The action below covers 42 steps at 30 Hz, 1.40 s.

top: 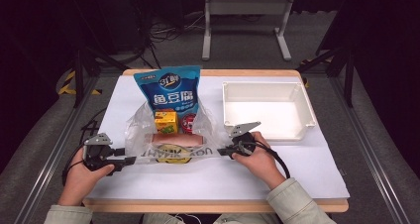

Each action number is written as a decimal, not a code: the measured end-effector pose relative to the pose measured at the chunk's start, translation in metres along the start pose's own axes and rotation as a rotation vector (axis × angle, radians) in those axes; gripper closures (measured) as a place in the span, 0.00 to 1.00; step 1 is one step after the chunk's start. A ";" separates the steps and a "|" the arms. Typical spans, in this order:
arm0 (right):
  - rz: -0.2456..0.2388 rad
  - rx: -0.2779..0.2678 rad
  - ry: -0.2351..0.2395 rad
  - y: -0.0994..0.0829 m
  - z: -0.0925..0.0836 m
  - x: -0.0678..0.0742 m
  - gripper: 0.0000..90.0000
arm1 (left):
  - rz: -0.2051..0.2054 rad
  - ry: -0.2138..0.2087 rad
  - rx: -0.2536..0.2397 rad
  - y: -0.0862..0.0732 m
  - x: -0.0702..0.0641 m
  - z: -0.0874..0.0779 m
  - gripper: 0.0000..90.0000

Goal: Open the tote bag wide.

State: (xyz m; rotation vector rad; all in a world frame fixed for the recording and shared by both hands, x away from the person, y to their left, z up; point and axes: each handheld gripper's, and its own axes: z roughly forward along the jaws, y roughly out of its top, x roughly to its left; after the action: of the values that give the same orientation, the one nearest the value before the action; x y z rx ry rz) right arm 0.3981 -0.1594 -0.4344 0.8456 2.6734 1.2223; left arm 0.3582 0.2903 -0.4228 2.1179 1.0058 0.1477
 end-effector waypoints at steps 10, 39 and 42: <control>-0.003 -0.001 0.010 0.001 -0.001 0.002 0.99 | 0.074 0.026 -0.151 0.024 -0.022 -0.034 0.11; 0.006 -0.060 0.009 0.005 -0.010 0.006 0.94 | 0.034 0.185 -0.193 0.050 -0.016 -0.003 0.81; 0.007 -0.060 0.009 0.004 -0.010 0.006 0.94 | 0.033 0.202 -0.183 0.046 -0.011 -0.004 0.93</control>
State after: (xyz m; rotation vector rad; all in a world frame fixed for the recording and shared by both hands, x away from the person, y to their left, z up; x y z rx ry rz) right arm 0.3923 -0.1609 -0.4237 0.8441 2.6276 1.3042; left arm 0.3775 0.2663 -0.3860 1.9809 1.0323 0.4601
